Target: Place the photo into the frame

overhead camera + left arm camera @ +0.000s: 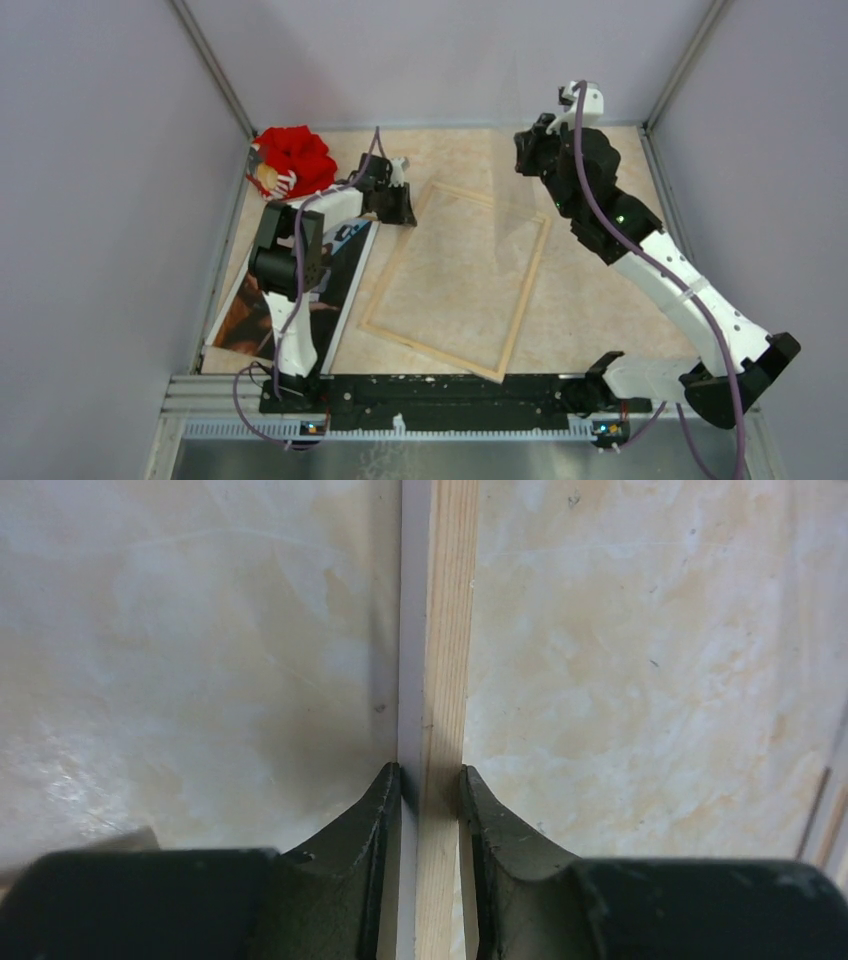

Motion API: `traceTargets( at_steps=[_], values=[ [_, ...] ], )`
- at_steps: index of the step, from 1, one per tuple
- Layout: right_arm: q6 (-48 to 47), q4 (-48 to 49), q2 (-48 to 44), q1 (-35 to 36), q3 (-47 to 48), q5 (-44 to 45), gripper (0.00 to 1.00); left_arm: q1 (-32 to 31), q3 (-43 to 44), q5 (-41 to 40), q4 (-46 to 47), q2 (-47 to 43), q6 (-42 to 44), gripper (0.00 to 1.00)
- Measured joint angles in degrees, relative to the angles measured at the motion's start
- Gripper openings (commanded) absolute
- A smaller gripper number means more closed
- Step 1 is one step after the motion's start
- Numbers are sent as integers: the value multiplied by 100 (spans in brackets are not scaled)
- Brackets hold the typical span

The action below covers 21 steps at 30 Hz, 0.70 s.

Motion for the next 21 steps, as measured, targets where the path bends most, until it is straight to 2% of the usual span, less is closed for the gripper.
traceTargets(
  at_steps=[6, 14, 18, 21],
  values=[
    [-2, 0, 22, 2, 0, -107, 0, 232, -376, 595, 459, -72, -835, 15],
    [-24, 22, 35, 2, 0, -109, 0, 546, -378, 1062, 918, 138, -1840, 22],
    [-24, 17, 57, 2, 0, -109, 0, 577, -378, 975, 1034, 155, -1982, 34],
    [-24, 22, 55, 2, 0, -111, 0, 581, -365, 922, 1025, 155, -1891, 52]
  ],
)
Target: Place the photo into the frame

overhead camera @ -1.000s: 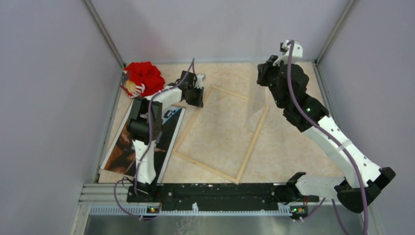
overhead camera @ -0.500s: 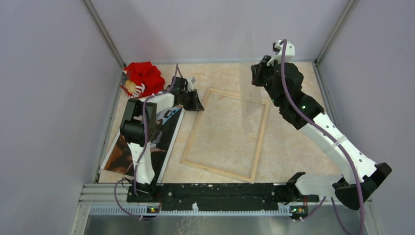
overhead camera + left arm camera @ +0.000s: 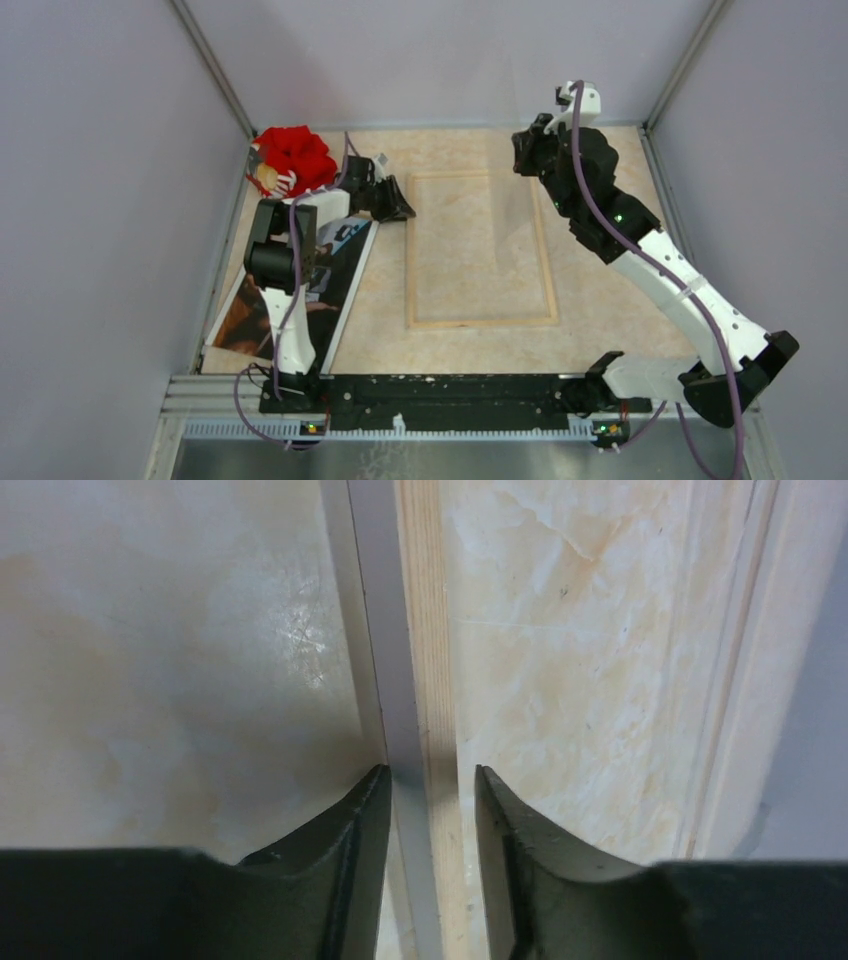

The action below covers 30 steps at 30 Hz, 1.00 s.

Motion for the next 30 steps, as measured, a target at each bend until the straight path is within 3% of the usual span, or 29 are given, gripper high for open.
traceTargets(
  at_steps=[2, 3, 4, 5, 11, 18, 22, 25, 28, 30],
  values=[
    [0, -2, 0, 0, 0, -11, 0, 0, 24, 37, -4, -28, 114, 73],
    [0, -4, 0, -2, 0, -17, 0, 0, 52, 28, -22, -66, 212, 80],
    [0, -7, 0, 0, 4, -31, 0, 0, 87, 4, -55, -111, 345, 95],
    [0, -17, 0, 0, 17, -46, 0, -2, 127, -28, -111, -168, 487, 98],
    [-72, -92, -7, -2, 179, -238, 0, 0, 192, -192, -636, -1060, 1556, 99],
    [-317, -162, -332, -2, 293, -1263, 0, 4, -286, -72, -828, -3652, 2739, 99],
    [-481, -382, -496, -2, 330, -2000, 0, 15, -269, 789, -1484, -4798, 4107, 99],
    [-542, -577, -507, -2, 348, -2597, 0, 9, -273, 1537, -2627, -5316, 5681, 99],
    [-538, -748, -507, -2, 348, -3320, 0, 4, -485, 1884, -3464, -5757, 7020, 99],
    [-511, -743, -520, 0, 302, -3770, 0, 4, -699, 1932, -3733, -6019, 7484, 99]
  ],
)
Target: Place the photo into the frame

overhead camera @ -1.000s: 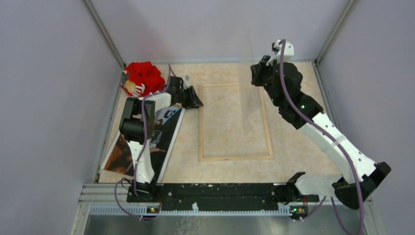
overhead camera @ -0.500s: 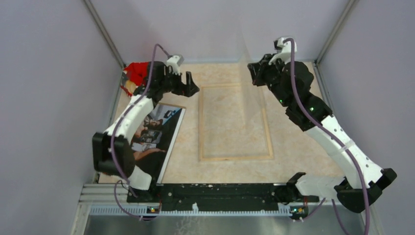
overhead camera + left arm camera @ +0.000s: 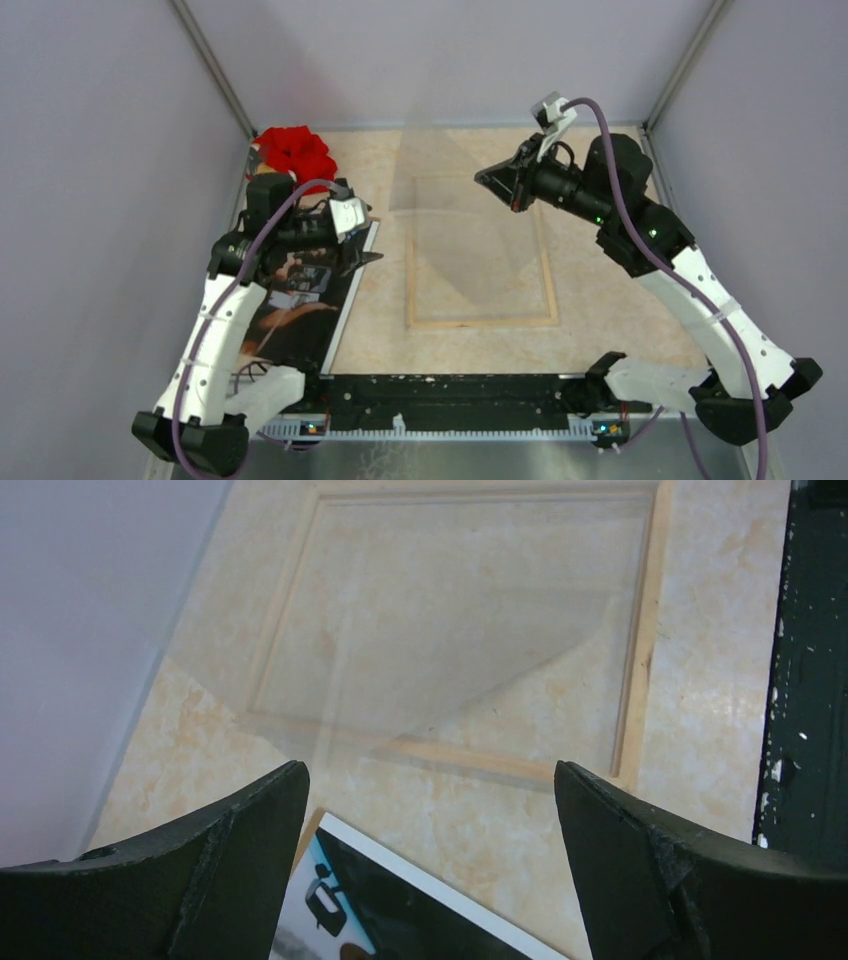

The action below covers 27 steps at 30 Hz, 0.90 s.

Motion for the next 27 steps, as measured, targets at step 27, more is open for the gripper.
traceTargets(
  at_steps=[27],
  values=[
    [168, -98, -669, -2, -627, -2385, 0, 0, -415, 337, -289, -520, -186, 98]
  ],
)
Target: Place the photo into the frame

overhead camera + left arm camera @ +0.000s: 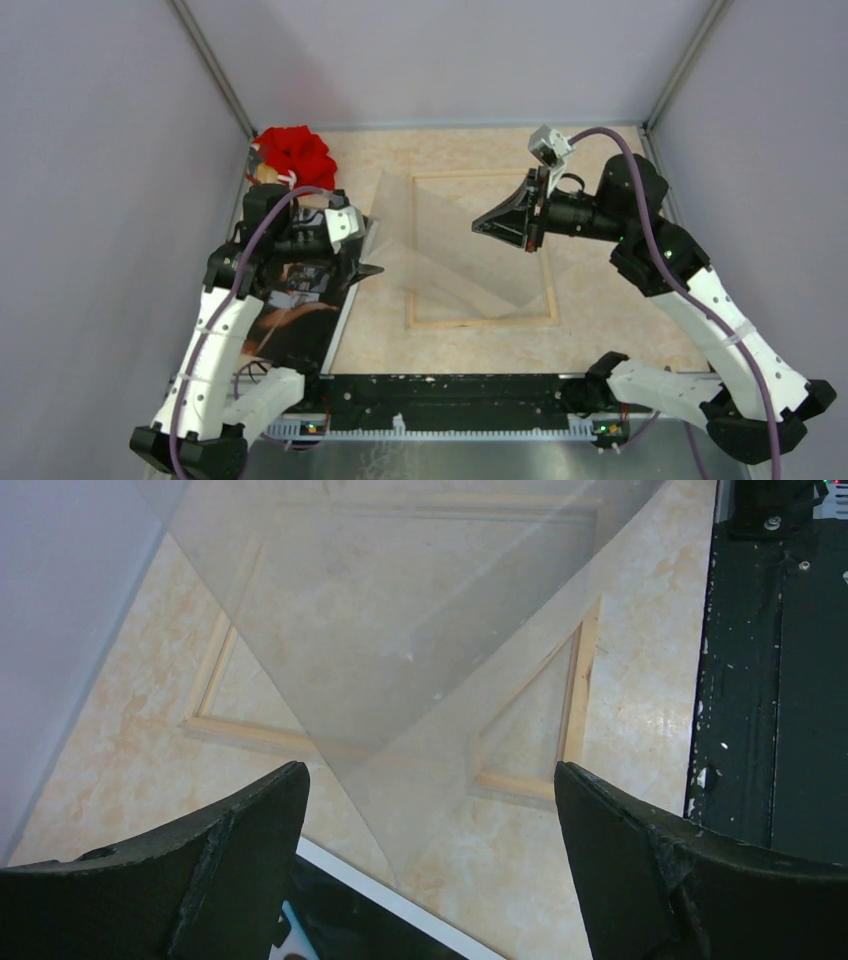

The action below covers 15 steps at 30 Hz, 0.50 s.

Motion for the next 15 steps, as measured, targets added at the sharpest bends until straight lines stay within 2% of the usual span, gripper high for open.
traceTargets(
  at_steps=[2, 7, 10, 15],
  values=[
    [-2, -7, 4, 0, 0, -76, 0, 0, 136, 33, -120, 33, 48, 94],
    [0, -28, 4, 0, 0, -247, 0, 0, 490, 341, -476, 118, 262, 73],
    [0, -42, 4, 0, 0, -317, 0, 0, 717, 581, -828, 184, 481, 64],
    [0, -101, -20, 0, 0, -358, 0, 0, 1014, 809, -1534, 411, 997, 32]
  ],
)
